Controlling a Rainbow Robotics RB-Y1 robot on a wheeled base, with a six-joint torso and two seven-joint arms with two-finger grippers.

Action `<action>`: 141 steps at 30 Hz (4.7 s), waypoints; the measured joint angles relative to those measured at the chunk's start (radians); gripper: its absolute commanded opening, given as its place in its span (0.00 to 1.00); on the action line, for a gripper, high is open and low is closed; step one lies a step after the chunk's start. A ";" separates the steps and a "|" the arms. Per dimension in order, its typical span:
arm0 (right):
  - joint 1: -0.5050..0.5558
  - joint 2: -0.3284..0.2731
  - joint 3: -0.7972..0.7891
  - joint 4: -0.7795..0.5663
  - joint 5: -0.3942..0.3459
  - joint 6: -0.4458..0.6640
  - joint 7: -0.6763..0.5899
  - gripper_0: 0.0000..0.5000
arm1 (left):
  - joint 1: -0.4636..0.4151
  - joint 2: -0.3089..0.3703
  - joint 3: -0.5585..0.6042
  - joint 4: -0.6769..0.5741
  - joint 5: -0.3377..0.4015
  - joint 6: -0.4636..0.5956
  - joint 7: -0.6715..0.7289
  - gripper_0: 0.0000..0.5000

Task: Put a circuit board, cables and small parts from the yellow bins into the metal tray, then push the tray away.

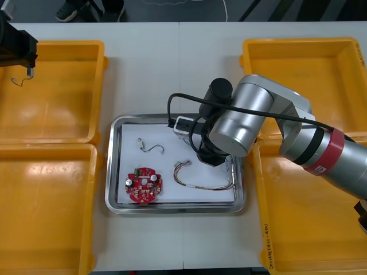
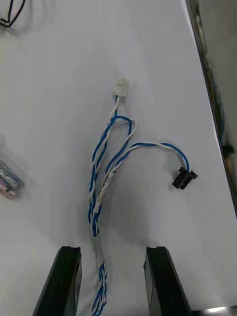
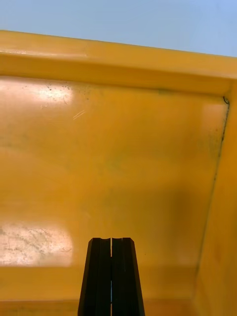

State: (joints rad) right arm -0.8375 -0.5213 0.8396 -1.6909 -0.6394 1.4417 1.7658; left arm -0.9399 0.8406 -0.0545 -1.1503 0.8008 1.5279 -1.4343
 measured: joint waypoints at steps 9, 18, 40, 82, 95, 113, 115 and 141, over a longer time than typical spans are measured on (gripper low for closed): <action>0.000 0.000 -0.001 -0.055 0.000 0.054 -0.009 0.77 | -0.012 0.026 0.000 -0.037 -0.002 0.122 0.002 0.00; -0.001 0.000 -0.086 -0.117 -0.083 0.151 -0.010 0.77 | -0.051 0.044 0.000 -0.071 -0.002 0.221 0.011 0.01; 0.000 -0.134 -0.393 -0.220 -0.374 0.418 -0.262 0.77 | -0.051 0.049 0.000 -0.087 0.013 0.240 0.102 1.00; 0.523 -0.296 -0.819 -0.551 -0.327 0.473 -0.698 0.77 | -0.052 -0.020 -0.189 0.226 0.034 -0.143 0.104 1.00; 0.619 -0.296 -0.880 -0.556 -0.262 0.473 -0.698 0.77 | -0.054 -0.044 -0.291 0.291 0.033 -0.258 0.104 1.00; 0.637 -0.280 -0.884 -0.558 -0.218 0.434 -0.698 0.86 | -0.054 -0.073 -0.297 0.334 0.033 -0.332 0.104 1.00; 0.639 -0.279 -0.888 -0.558 -0.218 0.433 -0.698 0.88 | -0.054 -0.074 -0.297 0.336 0.033 -0.337 0.104 1.00; 0.662 -0.279 -0.896 -0.558 -0.218 0.368 -0.692 1.00 | -0.017 -0.085 -0.297 0.350 0.012 -0.438 0.104 1.00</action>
State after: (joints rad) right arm -0.1757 -0.8002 -0.0563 -2.2489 -0.8572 1.8100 1.0736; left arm -0.9568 0.7560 -0.3512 -0.8007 0.8125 1.0896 -1.3303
